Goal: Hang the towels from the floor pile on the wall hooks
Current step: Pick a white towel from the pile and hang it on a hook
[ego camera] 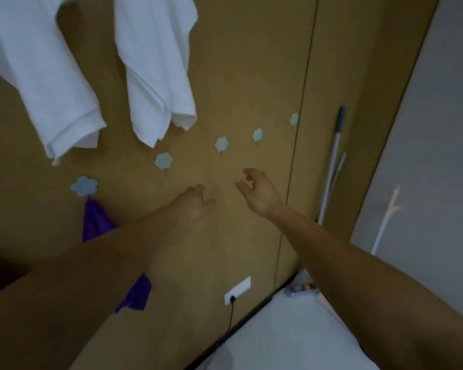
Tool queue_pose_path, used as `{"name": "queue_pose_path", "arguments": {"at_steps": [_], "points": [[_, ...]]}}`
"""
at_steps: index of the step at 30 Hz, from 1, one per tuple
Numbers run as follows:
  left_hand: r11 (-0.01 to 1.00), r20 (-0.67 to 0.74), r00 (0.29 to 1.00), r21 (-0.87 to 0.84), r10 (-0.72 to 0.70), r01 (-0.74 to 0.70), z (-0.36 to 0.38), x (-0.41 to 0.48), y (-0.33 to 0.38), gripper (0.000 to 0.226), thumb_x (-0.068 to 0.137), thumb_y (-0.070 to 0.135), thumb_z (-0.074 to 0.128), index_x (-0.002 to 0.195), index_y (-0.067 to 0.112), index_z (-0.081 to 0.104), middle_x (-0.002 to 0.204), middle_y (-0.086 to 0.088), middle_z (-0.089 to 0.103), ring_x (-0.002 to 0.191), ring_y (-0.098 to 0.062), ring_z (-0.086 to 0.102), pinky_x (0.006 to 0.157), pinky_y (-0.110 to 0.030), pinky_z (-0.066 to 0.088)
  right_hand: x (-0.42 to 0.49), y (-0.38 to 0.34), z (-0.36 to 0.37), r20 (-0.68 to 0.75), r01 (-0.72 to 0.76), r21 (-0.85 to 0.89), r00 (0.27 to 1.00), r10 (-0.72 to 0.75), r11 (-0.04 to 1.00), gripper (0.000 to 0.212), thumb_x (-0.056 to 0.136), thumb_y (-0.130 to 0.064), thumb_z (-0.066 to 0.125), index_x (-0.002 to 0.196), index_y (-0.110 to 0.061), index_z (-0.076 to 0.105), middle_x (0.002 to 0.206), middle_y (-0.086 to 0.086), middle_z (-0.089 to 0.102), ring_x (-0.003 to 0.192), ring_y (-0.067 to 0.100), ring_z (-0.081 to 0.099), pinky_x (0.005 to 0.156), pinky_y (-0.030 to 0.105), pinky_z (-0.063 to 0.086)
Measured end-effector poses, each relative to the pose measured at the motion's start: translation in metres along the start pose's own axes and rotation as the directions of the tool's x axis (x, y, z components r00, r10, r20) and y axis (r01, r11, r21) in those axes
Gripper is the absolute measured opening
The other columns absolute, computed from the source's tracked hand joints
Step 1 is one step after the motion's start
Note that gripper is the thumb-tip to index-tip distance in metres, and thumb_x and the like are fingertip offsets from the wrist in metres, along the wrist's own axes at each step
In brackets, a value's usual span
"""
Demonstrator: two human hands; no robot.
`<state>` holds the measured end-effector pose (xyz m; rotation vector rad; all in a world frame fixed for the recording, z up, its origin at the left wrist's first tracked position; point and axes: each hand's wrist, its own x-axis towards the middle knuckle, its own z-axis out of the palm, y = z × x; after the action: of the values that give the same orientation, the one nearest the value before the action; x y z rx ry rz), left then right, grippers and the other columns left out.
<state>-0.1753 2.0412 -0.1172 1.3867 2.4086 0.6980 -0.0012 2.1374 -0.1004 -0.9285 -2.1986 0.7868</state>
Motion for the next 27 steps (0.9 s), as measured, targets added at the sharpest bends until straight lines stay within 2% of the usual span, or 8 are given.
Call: {"name": "queue_pose_path", "arguments": {"at_steps": [5, 9, 13, 15, 17, 20, 24, 27], "points": [[0.966, 0.142, 0.967, 0.123, 0.209, -0.227, 0.054, -0.021, 0.007, 0.074, 0.090, 0.050, 0.051, 0.149, 0.014, 0.025, 0.151, -0.014, 0.031, 0.136, -0.031, 0.034, 0.112, -0.036, 0.031, -0.081, 0.045, 0.003, -0.082, -0.194, -0.142, 0.980, 0.184, 0.971, 0.048, 0.097, -0.041, 0.050, 0.137, -0.015, 0.048, 0.134, 0.015, 0.050, 0.122, 0.031, 0.050, 0.104, 0.033, 0.038], [0.912, 0.340, 0.878, 0.111, 0.338, -0.394, 0.105, -0.051, 0.011, 0.068, 0.091, 0.050, 0.048, 0.147, 0.016, 0.030, 0.148, -0.014, 0.036, 0.132, -0.033, 0.037, 0.108, -0.041, 0.035, -0.176, 0.085, 0.004, -0.139, -0.439, -0.232, 0.898, 0.417, 0.868, 0.047, 0.096, -0.045, 0.049, 0.135, -0.020, 0.051, 0.134, 0.014, 0.050, 0.126, 0.034, 0.045, 0.107, 0.039, 0.036], [0.851, 0.516, 0.744, 0.055, 0.424, -0.522, 0.172, -0.105, 0.038, 0.053, 0.088, 0.047, 0.051, 0.130, 0.015, 0.046, 0.136, -0.017, 0.048, 0.122, -0.037, 0.046, 0.097, -0.039, 0.042, -0.300, 0.111, -0.001, -0.177, -0.663, -0.244, 0.748, 0.640, 0.708, 0.048, 0.093, -0.049, 0.052, 0.135, -0.025, 0.051, 0.141, 0.011, 0.042, 0.125, 0.035, 0.044, 0.107, 0.044, 0.038], [0.810, 0.606, 0.646, 0.005, 0.464, -0.586, 0.207, -0.140, 0.051, 0.057, 0.088, 0.046, 0.051, 0.138, 0.019, 0.041, 0.145, -0.013, 0.041, 0.129, -0.035, 0.041, 0.101, -0.040, 0.040, -0.359, 0.118, -0.007, -0.201, -0.756, -0.249, 0.652, 0.731, 0.605, 0.049, 0.094, -0.049, 0.051, 0.137, -0.026, 0.048, 0.144, 0.009, 0.039, 0.126, 0.033, 0.043, 0.107, 0.044, 0.038], [0.777, 0.686, 0.556, -0.023, 0.470, -0.629, 0.241, -0.176, 0.059, 0.068, 0.091, 0.048, 0.049, 0.148, 0.018, 0.027, 0.154, -0.011, 0.027, 0.137, -0.033, 0.031, 0.108, -0.044, 0.035, -0.411, 0.122, -0.013, -0.242, -0.831, -0.231, 0.553, 0.797, 0.506, 0.050, 0.095, -0.048, 0.051, 0.139, -0.026, 0.046, 0.145, 0.010, 0.038, 0.128, 0.033, 0.042, 0.106, 0.045, 0.039], [0.753, 0.758, 0.491, 0.000, 0.429, -0.658, 0.285, -0.231, 0.067, 0.074, 0.092, 0.049, 0.048, 0.151, 0.016, 0.018, 0.154, -0.012, 0.023, 0.137, -0.034, 0.029, 0.109, -0.046, 0.033, -0.484, 0.125, -0.016, -0.281, -0.906, -0.157, 0.423, 0.861, 0.394, 0.050, 0.094, -0.046, 0.053, 0.139, -0.025, 0.047, 0.144, 0.013, 0.038, 0.129, 0.034, 0.041, 0.108, 0.044, 0.038], [0.680, 0.841, 0.366, -0.002, 0.398, -0.733, 0.333, -0.309, 0.080, 0.072, 0.092, 0.048, 0.047, 0.150, 0.017, 0.018, 0.152, -0.012, 0.025, 0.137, -0.033, 0.027, 0.109, -0.045, 0.032, -0.581, 0.125, -0.013, -0.285, -0.962, -0.051, 0.273, 0.919, 0.270, 0.050, 0.094, -0.041, 0.055, 0.139, -0.022, 0.048, 0.142, 0.015, 0.040, 0.125, 0.035, 0.045, 0.109, 0.039, 0.036], [0.625, 0.879, 0.293, -0.008, 0.377, -0.780, 0.370, -0.370, 0.087, 0.070, 0.093, 0.048, 0.047, 0.150, 0.017, 0.020, 0.152, -0.013, 0.026, 0.137, -0.034, 0.028, 0.109, -0.044, 0.031, -0.653, 0.132, -0.010, -0.272, -0.979, 0.029, 0.187, 0.944, 0.202, 0.049, 0.093, -0.040, 0.057, 0.137, -0.021, 0.050, 0.140, 0.014, 0.043, 0.124, 0.033, 0.047, 0.108, 0.039, 0.037]]}}
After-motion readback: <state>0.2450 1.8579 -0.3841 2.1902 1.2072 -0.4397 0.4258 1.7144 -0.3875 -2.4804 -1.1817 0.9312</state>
